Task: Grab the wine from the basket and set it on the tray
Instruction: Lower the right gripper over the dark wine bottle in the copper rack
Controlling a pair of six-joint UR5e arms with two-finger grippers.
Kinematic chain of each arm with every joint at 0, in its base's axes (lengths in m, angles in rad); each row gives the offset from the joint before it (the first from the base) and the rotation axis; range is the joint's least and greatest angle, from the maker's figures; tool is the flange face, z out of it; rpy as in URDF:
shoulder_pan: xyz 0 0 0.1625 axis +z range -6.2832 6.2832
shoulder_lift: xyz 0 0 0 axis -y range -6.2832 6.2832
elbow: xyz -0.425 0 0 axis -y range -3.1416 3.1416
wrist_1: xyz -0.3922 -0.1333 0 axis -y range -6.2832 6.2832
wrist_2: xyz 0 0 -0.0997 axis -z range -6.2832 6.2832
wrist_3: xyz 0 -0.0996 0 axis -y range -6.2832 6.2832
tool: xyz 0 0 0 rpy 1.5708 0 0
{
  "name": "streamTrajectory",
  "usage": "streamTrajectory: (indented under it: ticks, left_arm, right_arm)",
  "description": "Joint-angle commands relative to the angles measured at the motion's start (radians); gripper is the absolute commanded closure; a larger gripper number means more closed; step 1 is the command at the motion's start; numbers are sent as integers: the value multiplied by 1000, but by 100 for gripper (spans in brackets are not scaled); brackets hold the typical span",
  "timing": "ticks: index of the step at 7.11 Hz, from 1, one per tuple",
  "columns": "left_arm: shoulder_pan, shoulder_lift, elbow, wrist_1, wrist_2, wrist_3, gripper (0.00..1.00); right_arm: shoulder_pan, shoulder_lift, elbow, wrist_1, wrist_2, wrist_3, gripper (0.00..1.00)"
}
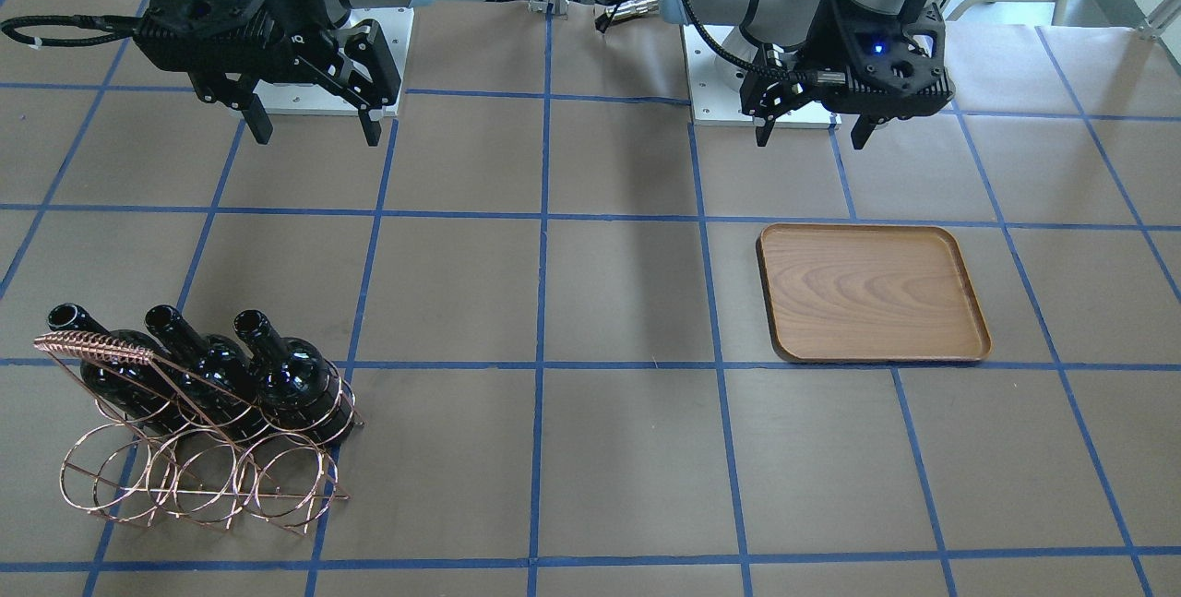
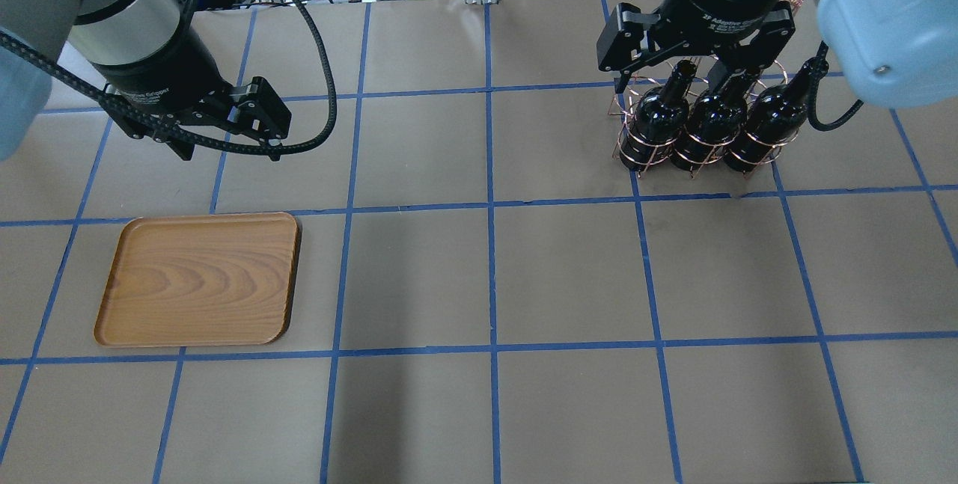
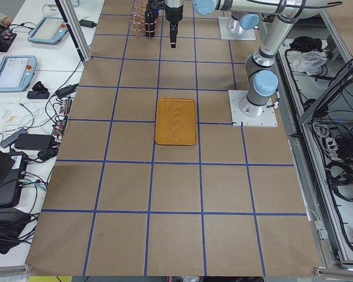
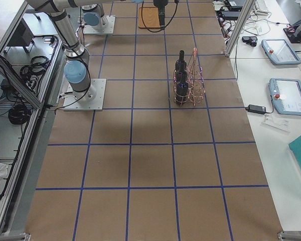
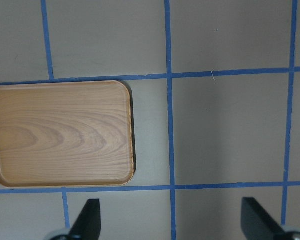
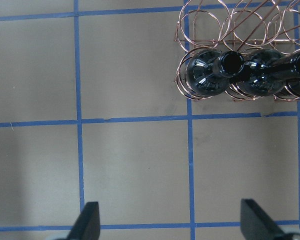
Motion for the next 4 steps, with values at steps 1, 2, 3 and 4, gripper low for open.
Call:
streamTrajectory:
  ticks: [1,2,3,4]
  left_arm:
    - [3,1,0,0,3,2,0]
    - [3,1,0,0,3,2,0]
    - [1,1,0,-1,4,2,0]
    - [3,1,0,0,3,2,0]
  right_arm:
    - [-1,-1,0,6,-8,-1,0]
    - [-1,-1,0,8,-8,-1,0]
    - [-1,-1,0,14,-14,-2,0]
    - [-1,-1,0,31,-15,-1,0]
